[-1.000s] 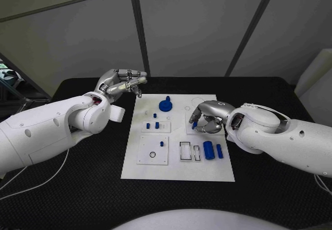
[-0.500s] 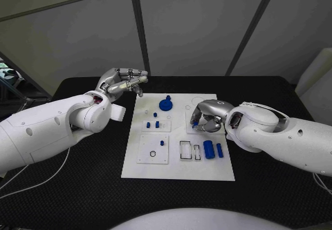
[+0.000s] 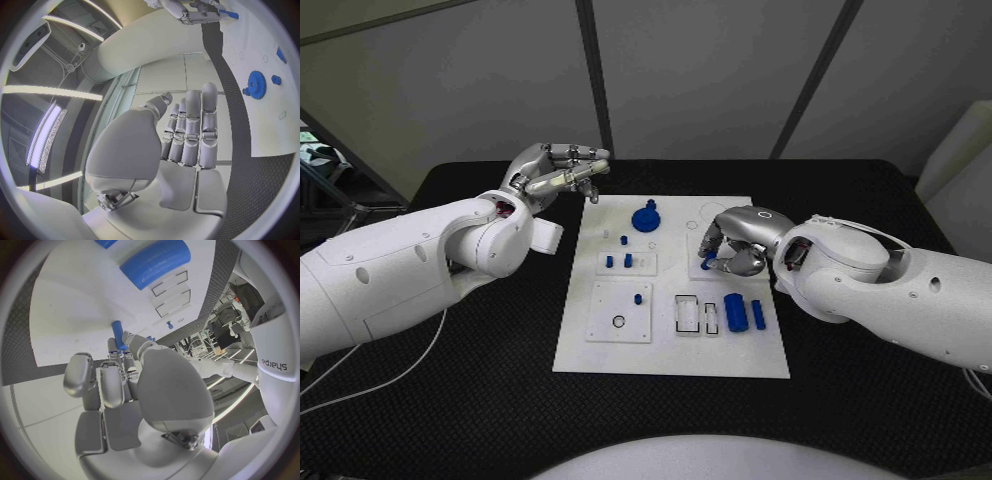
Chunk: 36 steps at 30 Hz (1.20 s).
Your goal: Assemble the parts on the task board
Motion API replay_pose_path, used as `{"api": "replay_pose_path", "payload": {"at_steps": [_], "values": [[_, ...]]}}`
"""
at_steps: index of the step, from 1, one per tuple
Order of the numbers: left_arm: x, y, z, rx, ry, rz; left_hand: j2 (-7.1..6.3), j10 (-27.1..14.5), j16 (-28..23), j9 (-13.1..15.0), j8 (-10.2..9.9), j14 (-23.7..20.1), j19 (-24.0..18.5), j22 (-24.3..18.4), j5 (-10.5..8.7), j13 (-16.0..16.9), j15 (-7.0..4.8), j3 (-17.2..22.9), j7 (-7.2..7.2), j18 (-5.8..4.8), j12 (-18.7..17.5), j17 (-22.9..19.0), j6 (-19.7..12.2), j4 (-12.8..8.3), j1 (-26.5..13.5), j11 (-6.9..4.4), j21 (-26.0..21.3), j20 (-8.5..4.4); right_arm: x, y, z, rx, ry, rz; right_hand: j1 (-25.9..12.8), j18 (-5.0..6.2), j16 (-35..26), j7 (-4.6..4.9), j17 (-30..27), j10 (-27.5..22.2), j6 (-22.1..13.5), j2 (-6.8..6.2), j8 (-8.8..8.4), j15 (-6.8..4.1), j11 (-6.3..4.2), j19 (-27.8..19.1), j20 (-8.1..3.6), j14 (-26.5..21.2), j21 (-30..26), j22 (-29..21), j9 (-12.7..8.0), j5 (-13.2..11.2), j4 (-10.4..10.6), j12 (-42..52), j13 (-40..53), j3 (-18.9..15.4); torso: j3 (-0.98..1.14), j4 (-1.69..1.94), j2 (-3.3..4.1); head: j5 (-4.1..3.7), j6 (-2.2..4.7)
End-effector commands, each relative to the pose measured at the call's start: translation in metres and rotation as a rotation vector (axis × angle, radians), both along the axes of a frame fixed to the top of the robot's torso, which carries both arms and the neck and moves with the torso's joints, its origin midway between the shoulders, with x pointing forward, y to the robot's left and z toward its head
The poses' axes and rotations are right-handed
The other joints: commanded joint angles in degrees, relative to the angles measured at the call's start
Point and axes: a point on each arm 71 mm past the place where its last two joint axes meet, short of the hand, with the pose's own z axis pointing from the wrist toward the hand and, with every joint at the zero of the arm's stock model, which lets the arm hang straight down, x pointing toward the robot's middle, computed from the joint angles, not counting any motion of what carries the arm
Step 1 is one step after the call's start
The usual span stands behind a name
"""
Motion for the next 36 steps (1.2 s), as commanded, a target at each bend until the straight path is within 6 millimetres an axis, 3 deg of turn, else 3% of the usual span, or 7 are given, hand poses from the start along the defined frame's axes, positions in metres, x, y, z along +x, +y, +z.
{"api": "replay_pose_path", "payload": {"at_steps": [1, 5, 18, 24, 28, 31, 36], "values": [[0.000, -0.002, 0.001, -0.008, 0.000, -0.014, 0.53, -0.40, 0.05, -0.09, 0.22, -0.49, -0.18, -0.05, -0.31, -0.02, -0.03, -0.27, 0.13, -0.17, 0.20, -0.07, -0.30, -0.10, 0.24, -0.02, -0.36, 0.17, -0.004, 0.003, 0.009, 0.019, -0.065, 0.005, 0.88, -0.58, 0.41, 0.33, 0.12, 2.13, 0.01, 0.22, -0.15, -0.34, -1.81, 0.27, -0.02, 2.58, 0.35, 0.14, -0.01, 0.43, -0.29, 0.03, 0.90, 0.34, -0.19, 0.15, -0.19, 0.08, -0.02], [0.000, -0.002, 0.000, -0.008, 0.001, -0.015, 0.51, -0.43, 0.06, -0.11, 0.21, -0.51, -0.18, -0.06, -0.31, -0.02, -0.01, -0.33, 0.17, -0.17, 0.23, -0.09, -0.36, -0.11, 0.24, 0.01, -0.38, 0.17, -0.010, 0.011, 0.024, 0.055, -0.100, 0.030, 1.01, -0.59, 0.43, 0.39, 0.14, 2.14, -0.02, 0.15, -0.21, -0.31, -1.75, 0.29, -0.01, 2.58, 0.42, 0.23, 0.00, 0.57, -0.53, 0.00, 0.99, 0.61, -0.04, 0.11, -0.03, 0.15, 0.21], [0.000, -0.006, 0.000, -0.010, 0.002, -0.021, 0.51, -0.60, 0.11, -0.20, 0.11, -0.53, -0.14, -0.11, -0.30, -0.02, 0.04, -0.47, 0.31, -0.18, 0.33, -0.14, -0.66, -0.14, 0.29, 0.10, -0.43, 0.19, -0.030, 0.063, 0.041, 0.151, -0.116, 0.161, 0.99, -0.65, 0.39, 0.47, 0.04, 2.21, 0.01, -0.04, -0.26, -0.25, -1.67, 0.39, 0.03, 2.56, 0.65, 0.55, 0.05, 1.07, -0.84, -0.03, 1.19, 0.99, -0.08, 0.20, 0.00, 0.55, 0.05], [0.001, -0.008, 0.000, -0.012, 0.002, -0.024, 0.52, -0.61, 0.12, -0.21, 0.10, -0.53, -0.14, -0.11, -0.30, -0.02, 0.05, -0.49, 0.32, -0.18, 0.34, -0.14, -0.69, -0.14, 0.30, 0.11, -0.44, 0.19, -0.041, 0.096, 0.029, 0.172, -0.060, 0.245, 0.91, -0.60, 0.33, 0.51, -0.09, 2.12, -0.06, -0.06, -0.32, -0.22, -1.63, 0.24, 0.05, 2.53, 0.54, 0.37, 0.05, 1.18, -0.87, -0.10, 1.22, 1.11, 0.06, 0.04, 0.03, 1.48, -0.09], [0.002, -0.009, 0.000, -0.012, 0.002, -0.024, 0.52, -0.61, 0.12, -0.21, 0.10, -0.53, -0.14, -0.11, -0.30, -0.02, 0.05, -0.49, 0.32, -0.18, 0.34, -0.14, -0.69, -0.14, 0.30, 0.11, -0.44, 0.19, -0.047, 0.111, 0.018, 0.178, -0.022, 0.287, 0.63, -0.57, 0.26, 0.61, -0.23, 1.96, -0.20, -0.08, -0.44, -0.16, -1.54, 0.09, 0.10, 2.50, 0.46, 0.23, 0.04, 1.02, -0.82, -0.23, 1.29, 1.20, -0.08, 0.13, 0.03, 1.89, -0.08], [0.002, -0.009, -0.001, -0.012, 0.001, -0.023, 0.52, -0.61, 0.12, -0.21, 0.10, -0.53, -0.14, -0.11, -0.30, -0.02, 0.05, -0.49, 0.32, -0.18, 0.34, -0.14, -0.69, -0.14, 0.30, 0.11, -0.44, 0.19, -0.051, 0.120, 0.011, 0.182, 0.000, 0.315, 0.60, -0.57, 0.27, 0.62, -0.21, 1.94, -0.23, -0.09, -0.46, -0.15, -1.54, 0.07, 0.11, 2.51, 0.45, 0.21, 0.04, 0.98, -0.82, -0.25, 1.30, 1.22, 0.04, -0.01, 0.03, 2.35, -0.15], [0.004, -0.010, -0.002, -0.009, 0.007, -0.020, 0.57, -0.66, 0.14, -0.24, 0.08, -0.54, -0.12, -0.13, -0.30, -0.02, 0.08, -0.54, 0.35, -0.18, 0.39, -0.17, -0.77, -0.12, 0.30, 0.14, -0.46, 0.20, -0.055, 0.129, 0.002, 0.181, 0.033, 0.345, 0.30, -0.53, 0.22, 0.66, -0.32, 1.84, -0.29, -0.27, -0.52, -0.10, -1.50, -0.06, 0.16, 2.48, 0.36, 0.07, 0.04, 1.02, -0.79, -0.32, 1.36, 1.11, -0.05, 0.09, 0.02, 2.43, -0.26]]}}
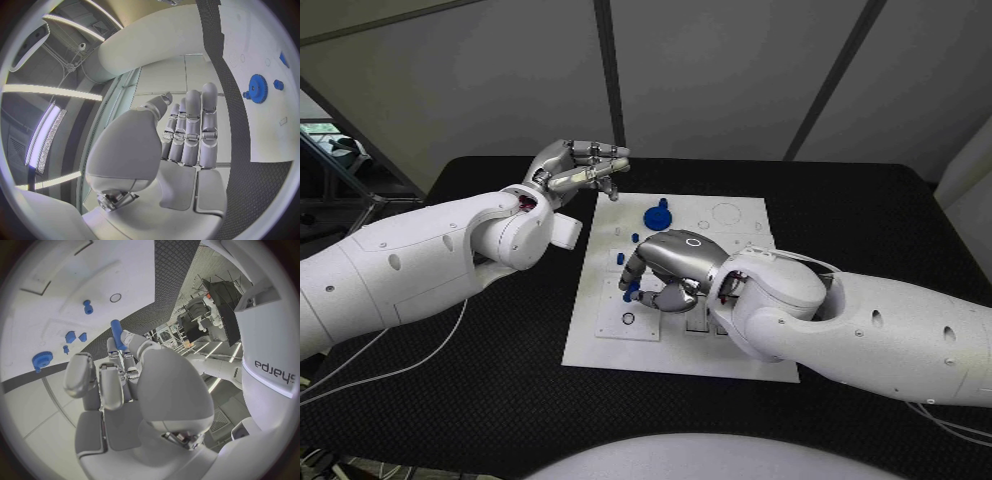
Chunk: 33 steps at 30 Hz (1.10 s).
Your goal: Assemble the parts on the task board
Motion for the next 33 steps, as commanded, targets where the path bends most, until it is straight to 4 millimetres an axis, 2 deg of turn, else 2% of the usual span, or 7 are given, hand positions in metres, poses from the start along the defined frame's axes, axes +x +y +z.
{"api": "replay_pose_path", "payload": {"at_steps": [1, 7, 10, 19, 33], "values": [[0.001, -0.001, 0.000, -0.004, 0.003, -0.006, 0.34, -0.44, 0.14, -0.08, 0.08, -0.42, -0.12, -0.09, -0.30, -0.01, -0.04, -0.38, -0.05, -0.18, 0.39, -0.08, -0.36, 0.03, 0.07, -0.09, -0.24, 0.20, -0.003, 0.004, -0.004, 0.003, 0.025, 0.041, 0.07, -0.53, 0.00, 0.23, -0.09, 1.82, -0.04, -0.04, -0.31, -0.10, -1.52, -0.06, 0.16, 2.48, -0.07, -0.06, 0.05, 0.20, 0.03, -0.01, 1.36, 0.31, -0.08, 0.05, -0.03, 0.21, -0.10], [0.003, -0.001, -0.001, 0.000, 0.006, 0.001, 0.36, -0.44, 0.14, -0.08, 0.09, -0.42, -0.12, -0.10, -0.30, -0.01, -0.04, -0.40, -0.05, -0.19, 0.41, -0.08, -0.36, 0.05, 0.05, -0.08, -0.25, 0.21, -0.004, 0.009, -0.014, -0.010, 0.044, 0.056, 0.01, -0.52, -0.01, 0.23, -0.11, 1.78, -0.07, -0.08, -0.34, -0.09, -1.52, -0.08, 0.17, 2.48, -0.08, -0.07, 0.05, 0.29, 0.01, -0.04, 1.38, 0.30, 0.01, 0.03, 0.05, 0.94, -0.38], [0.003, -0.002, -0.001, -0.001, 0.006, 0.001, 0.36, -0.44, 0.14, -0.08, 0.09, -0.42, -0.12, -0.10, -0.30, -0.01, -0.04, -0.40, -0.05, -0.19, 0.41, -0.08, -0.36, 0.05, 0.05, -0.08, -0.25, 0.21, -0.005, 0.011, -0.019, -0.019, 0.052, 0.062, 0.01, -0.52, 0.00, 0.23, -0.10, 1.75, -0.10, -0.08, -0.37, -0.09, -1.52, -0.10, 0.18, 2.48, -0.08, -0.08, 0.05, 0.41, -0.03, -0.07, 1.40, 0.33, -0.04, 0.08, -0.01, 1.18, -0.55], [0.003, 0.000, -0.001, 0.000, 0.005, 0.003, 0.36, -0.44, 0.14, -0.08, 0.09, -0.42, -0.12, -0.10, -0.30, -0.01, -0.04, -0.40, -0.05, -0.19, 0.41, -0.08, -0.36, 0.05, 0.05, -0.08, -0.25, 0.21, -0.007, 0.013, -0.027, -0.046, 0.065, 0.072, 0.02, -0.52, 0.02, 0.23, -0.07, 1.73, -0.12, -0.07, -0.39, -0.08, -1.52, -0.10, 0.20, 2.48, -0.06, -0.05, 0.05, 0.55, -0.08, -0.09, 1.43, 0.37, -0.07, 0.04, 0.02, 1.49, -0.82], [0.003, 0.000, 0.000, 0.000, 0.005, 0.002, 0.45, -0.43, 0.16, -0.08, 0.15, -0.44, -0.11, -0.12, -0.29, 0.01, -0.03, -0.44, -0.09, -0.20, 0.51, -0.11, -0.31, 0.06, 0.08, -0.10, -0.28, 0.23, -0.003, 0.009, -0.032, -0.121, 0.031, 0.043, -0.02, -0.50, -0.02, 0.24, -0.14, 1.74, -0.12, -0.08, -0.40, -0.08, -1.51, -0.16, 0.21, 2.47, -0.10, -0.11, 0.06, 0.64, -0.11, -0.10, 1.47, 0.38, -0.07, 0.08, -0.05, 1.53, -1.07]]}}
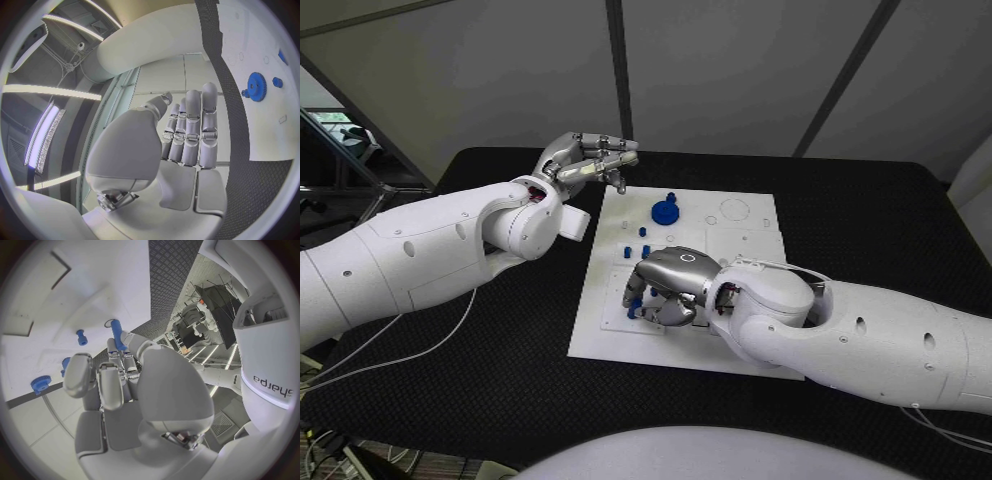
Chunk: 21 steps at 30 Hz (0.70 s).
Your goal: Assemble the parts on the task board
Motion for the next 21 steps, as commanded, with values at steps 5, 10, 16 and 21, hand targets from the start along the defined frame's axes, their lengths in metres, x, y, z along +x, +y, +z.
{"api": "replay_pose_path", "payload": {"at_steps": [5, 10, 16, 21], "values": [[0.0000, -0.0006, 0.0013, -0.006, -0.003, -0.006, 0.45, -0.43, 0.16, -0.06, 0.15, -0.39, -0.11, -0.08, -0.29, 0.01, -0.07, -0.29, -0.09, -0.20, 0.30, -0.09, -0.32, -0.09, 0.08, -0.10, -0.28, 0.23, 0.0021, -0.0023, -0.0013, -0.051, -0.037, -0.018, -0.01, -0.50, -0.03, 0.25, -0.02, 1.76, -0.11, -0.02, -0.21, -0.07, -1.50, -0.15, 0.21, 2.46, -0.08, -0.03, 0.09, 0.22, 0.00, 0.43, 1.47, 0.29, 0.03, 0.00, 0.02, 0.04, -0.22], [0.0001, -0.0007, 0.0013, -0.006, -0.003, -0.006, 0.45, -0.43, 0.16, -0.06, 0.15, -0.39, -0.11, -0.08, -0.29, 0.01, -0.07, -0.29, -0.09, -0.20, 0.30, -0.09, -0.32, -0.09, 0.08, -0.10, -0.28, 0.23, 0.0024, -0.0029, -0.0013, -0.055, -0.043, -0.023, 0.00, -0.49, -0.02, 0.24, -0.01, 1.79, -0.09, 0.00, -0.20, -0.07, -1.51, -0.18, 0.21, 2.46, -0.10, -0.06, 0.09, 0.27, -0.02, 0.44, 1.50, 0.32, 0.03, -0.05, 0.03, 0.04, -0.30], [0.0000, -0.0011, 0.0013, -0.006, -0.002, -0.007, 0.45, -0.43, 0.16, -0.06, 0.15, -0.39, -0.11, -0.08, -0.29, 0.01, -0.07, -0.29, -0.09, -0.20, 0.30, -0.09, -0.32, -0.09, 0.08, -0.10, -0.28, 0.23, 0.0020, -0.0016, -0.0010, -0.053, -0.045, -0.021, 0.00, -0.49, -0.02, 0.24, -0.01, 1.79, -0.09, 0.00, -0.20, -0.07, -1.51, -0.18, 0.21, 2.46, -0.10, -0.06, 0.09, 0.27, -0.02, 0.44, 1.50, 0.32, 0.02, 0.00, 0.01, -0.01, -0.33], [-0.0004, -0.0014, 0.0015, -0.007, -0.002, -0.009, 0.45, -0.43, 0.16, -0.06, 0.15, -0.39, -0.11, -0.08, -0.29, 0.01, -0.07, -0.29, -0.09, -0.20, 0.30, -0.09, -0.32, -0.09, 0.08, -0.10, -0.28, 0.23, 0.0015, 0.0013, -0.0014, -0.057, -0.042, -0.011, -0.10, -0.47, -0.06, 0.25, -0.08, 1.77, -0.12, -0.10, -0.23, -0.07, -1.49, -0.25, 0.23, 2.44, -0.15, -0.15, 0.10, 0.33, -0.06, 0.41, 1.54, 0.28, -0.01, 0.04, 0.05, 0.01, -0.37]]}}
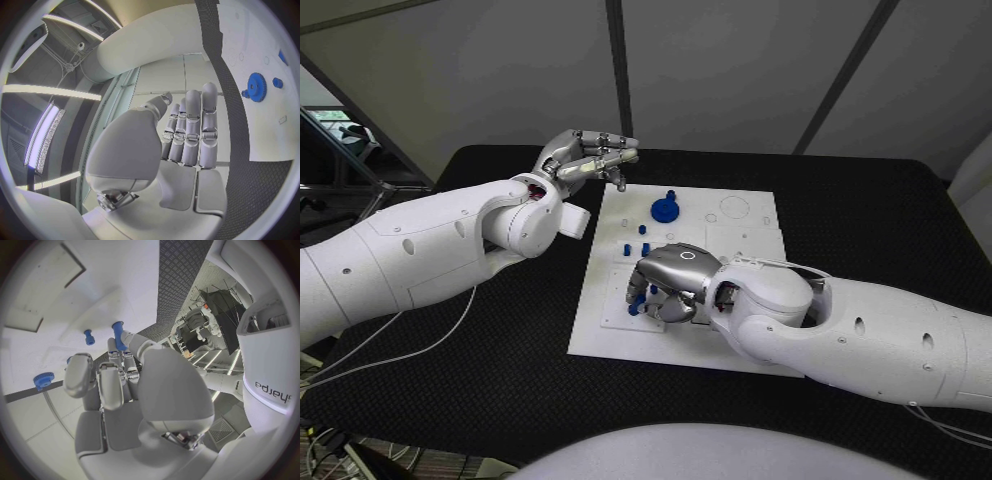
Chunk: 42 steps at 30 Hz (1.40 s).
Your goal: Assemble the parts on the task board
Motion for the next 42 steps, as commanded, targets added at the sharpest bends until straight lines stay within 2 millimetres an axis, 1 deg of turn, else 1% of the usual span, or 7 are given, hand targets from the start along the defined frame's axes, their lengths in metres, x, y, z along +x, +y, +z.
{"api": "replay_pose_path", "payload": {"at_steps": [1, 6, 12, 21, 32, 38, 42], "values": [[0.000, -0.001, 0.001, -0.007, -0.002, -0.008, 0.45, -0.43, 0.16, -0.07, 0.15, -0.40, -0.11, -0.09, -0.29, 0.01, -0.07, -0.29, -0.08, -0.20, 0.30, -0.10, -0.32, -0.09, 0.08, -0.10, -0.28, 0.23, 0.000, 0.002, -0.001, -0.020, -0.006, 0.006, 0.12, -0.47, -0.08, 0.27, -0.12, 1.74, -0.15, 0.12, -0.27, -0.06, -1.48, -0.28, 0.24, 2.43, -0.16, -0.17, 0.06, 0.28, -0.09, 0.05, 1.24, 0.25, -0.03, 0.06, -0.01, 0.04, -0.06], [0.000, -0.001, 0.001, -0.007, -0.001, -0.009, 0.45, -0.43, 0.16, -0.07, 0.15, -0.40, -0.11, -0.09, -0.29, 0.01, -0.07, -0.29, -0.08, -0.20, 0.30, -0.10, -0.32, -0.09, 0.08, -0.10, -0.28, 0.23, 0.001, 0.004, -0.002, -0.025, 0.002, 0.022, -0.88, -0.33, -0.24, 0.53, -0.42, 0.44, -0.99, -0.40, -0.84, 0.21, -1.16, -0.85, 0.43, 2.35, -0.61, -0.81, -0.07, 0.85, 0.06, -0.82, 1.09, -0.07, -0.02, 0.00, -0.02, 0.15, -0.10], [-0.001, -0.001, 0.001, -0.006, 0.000, -0.010, 0.50, -0.44, 0.18, -0.08, 0.20, -0.42, -0.10, -0.12, -0.29, 0.02, -0.06, -0.35, -0.10, -0.19, 0.39, -0.13, -0.29, -0.09, 0.10, -0.11, -0.31, 0.23, 0.001, 0.005, -0.002, -0.013, 0.008, 0.037, -3.07, -0.17, -0.40, 1.33, -0.82, -3.44, -3.43, -1.78, -2.36, 1.21, 0.06, -1.54, 1.25, 2.24, -1.23, -1.65, -0.57, 3.09, 0.80, -3.18, -0.09, -0.75, -0.03, -0.03, 0.00, 0.17, -0.13], [-0.001, -0.001, 0.001, -0.005, 0.002, -0.010, 0.52, -0.45, 0.19, -0.08, 0.23, -0.43, -0.10, -0.13, -0.29, 0.02, -0.06, -0.38, -0.11, -0.19, 0.43, -0.14, -0.27, -0.08, 0.11, -0.11, -0.32, 0.24, 0.000, 0.007, 0.000, 0.021, 0.002, 0.049, -4.66, 0.28, -1.15, 1.35, -2.23, -7.02, -6.56, -3.31, -2.96, 1.85, 0.70, -2.80, 1.98, 1.81, -2.60, -3.50, -1.26, 3.24, 1.31, -4.46, -1.48, -1.81, -0.02, -0.01, -0.02, 0.17, -0.11], [0.000, -0.001, 0.001, -0.005, 0.003, -0.009, 0.54, -0.48, 0.20, -0.08, 0.25, -0.44, -0.10, -0.14, -0.29, 0.02, -0.06, -0.43, -0.11, -0.19, 0.46, -0.16, -0.27, -0.06, 0.08, -0.11, -0.34, 0.24, 0.000, 0.006, 0.003, 0.067, -0.012, 0.048, -5.03, 0.70, -2.35, 1.21, -4.15, -9.85, -9.66, -3.93, -2.84, 2.11, 1.05, -4.04, 2.30, 1.29, -4.15, -5.48, -1.80, 2.95, 1.35, -4.61, -2.60, -3.32, -0.03, -0.03, -0.04, 0.08, 0.13], [0.000, 0.000, 0.001, -0.003, 0.003, -0.007, 0.54, -0.48, 0.20, -0.08, 0.25, -0.44, -0.10, -0.14, -0.29, 0.02, -0.06, -0.43, -0.11, -0.19, 0.46, -0.16, -0.27, -0.06, 0.08, -0.11, -0.34, 0.24, -0.003, -0.008, 0.011, 0.141, -0.039, 0.027, -5.21, 1.01, -3.39, 1.22, -5.83, -11.57, -10.89, -3.92, -2.75, 2.23, 1.23, -4.92, 2.45, 0.92, -5.46, -7.15, -1.84, 2.94, 1.58, -4.13, -3.19, -5.39, 0.06, -0.09, -0.06, 0.08, 0.19], [0.000, 0.001, 0.001, -0.003, 0.003, -0.005, 0.54, -0.48, 0.20, -0.08, 0.25, -0.44, -0.10, -0.14, -0.29, 0.02, -0.06, -0.43, -0.11, -0.19, 0.46, -0.16, -0.27, -0.06, 0.08, -0.11, -0.34, 0.24, -0.005, -0.033, 0.018, 0.201, -0.039, -0.019, -5.62, 1.03, -3.68, 1.60, -6.22, -9.79, -9.85, -3.28, -2.27, 2.06, 0.98, -4.79, 2.38, 0.90, -5.67, -7.31, -1.54, 3.46, 2.29, -2.32, -3.05, -6.49, 0.04, -0.19, -0.13, -0.07, 0.29]]}}
